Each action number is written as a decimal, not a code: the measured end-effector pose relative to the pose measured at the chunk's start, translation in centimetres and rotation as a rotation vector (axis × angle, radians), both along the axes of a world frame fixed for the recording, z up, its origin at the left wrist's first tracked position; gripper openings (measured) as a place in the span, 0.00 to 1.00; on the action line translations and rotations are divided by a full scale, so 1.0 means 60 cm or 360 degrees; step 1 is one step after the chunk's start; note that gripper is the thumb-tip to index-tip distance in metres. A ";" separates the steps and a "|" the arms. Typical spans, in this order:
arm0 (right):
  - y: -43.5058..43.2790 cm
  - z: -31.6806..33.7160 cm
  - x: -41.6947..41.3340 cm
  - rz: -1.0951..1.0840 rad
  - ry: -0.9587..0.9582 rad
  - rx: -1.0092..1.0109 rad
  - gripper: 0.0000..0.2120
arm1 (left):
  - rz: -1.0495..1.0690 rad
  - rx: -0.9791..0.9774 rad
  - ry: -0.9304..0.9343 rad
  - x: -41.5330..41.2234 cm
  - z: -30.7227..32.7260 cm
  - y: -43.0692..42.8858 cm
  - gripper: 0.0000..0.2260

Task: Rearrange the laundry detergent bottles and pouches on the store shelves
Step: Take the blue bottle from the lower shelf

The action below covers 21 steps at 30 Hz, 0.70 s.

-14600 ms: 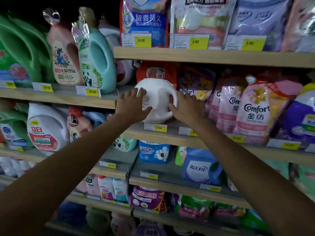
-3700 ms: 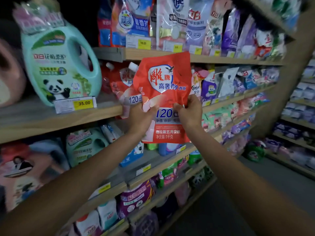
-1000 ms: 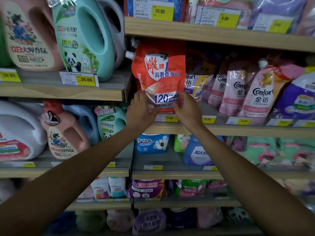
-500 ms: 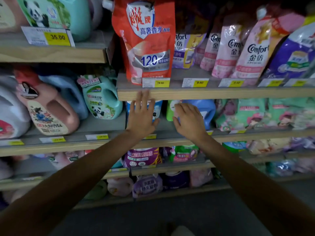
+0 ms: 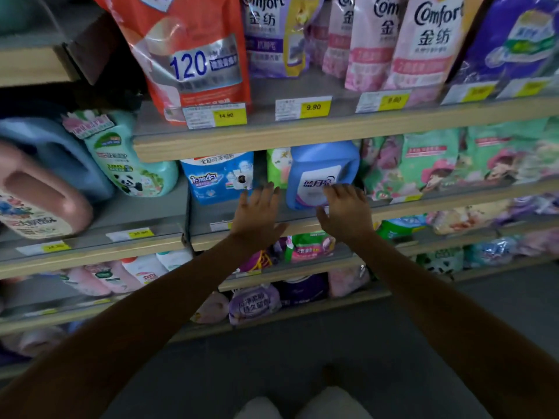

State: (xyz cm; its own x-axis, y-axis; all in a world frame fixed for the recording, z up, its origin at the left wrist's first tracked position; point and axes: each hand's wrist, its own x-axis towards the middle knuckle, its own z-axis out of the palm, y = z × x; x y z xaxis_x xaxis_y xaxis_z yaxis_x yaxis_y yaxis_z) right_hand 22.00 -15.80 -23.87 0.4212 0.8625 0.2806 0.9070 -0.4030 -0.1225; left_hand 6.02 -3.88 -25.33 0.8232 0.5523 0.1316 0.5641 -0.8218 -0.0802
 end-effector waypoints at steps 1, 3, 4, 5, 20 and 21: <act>-0.003 -0.007 0.019 -0.0024 0.0013 -0.0035 0.24 | 0.0016 -0.0034 -0.0002 0.017 -0.004 -0.002 0.35; -0.008 -0.019 0.057 -0.0063 0.0041 -0.0111 0.25 | 0.0060 -0.0090 -0.0008 0.051 -0.012 -0.005 0.35; -0.009 -0.024 0.075 -0.0073 0.0056 -0.0119 0.25 | 0.0086 -0.0109 -0.0016 0.066 -0.016 -0.006 0.35; -0.008 -0.030 0.091 -0.0077 0.0067 -0.0105 0.25 | 0.0117 -0.0119 -0.0017 0.080 -0.021 -0.006 0.35; 0.086 -0.119 0.228 -0.0118 0.1151 0.0381 0.34 | 0.0673 -0.1013 -0.0920 0.242 -0.096 0.057 0.49; 0.095 -0.121 0.230 -0.0123 0.1294 0.0475 0.32 | 0.0658 -0.1175 -0.1042 0.246 -0.098 0.063 0.49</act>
State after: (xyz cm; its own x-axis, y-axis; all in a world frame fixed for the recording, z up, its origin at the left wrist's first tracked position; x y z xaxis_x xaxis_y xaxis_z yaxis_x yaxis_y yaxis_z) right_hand 35.78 -10.10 -31.15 0.6433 0.7617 0.0773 0.4640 -0.3075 -0.8308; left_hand 20.78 -0.09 -31.22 0.4442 0.8959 -0.0009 0.5627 -0.2783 0.7784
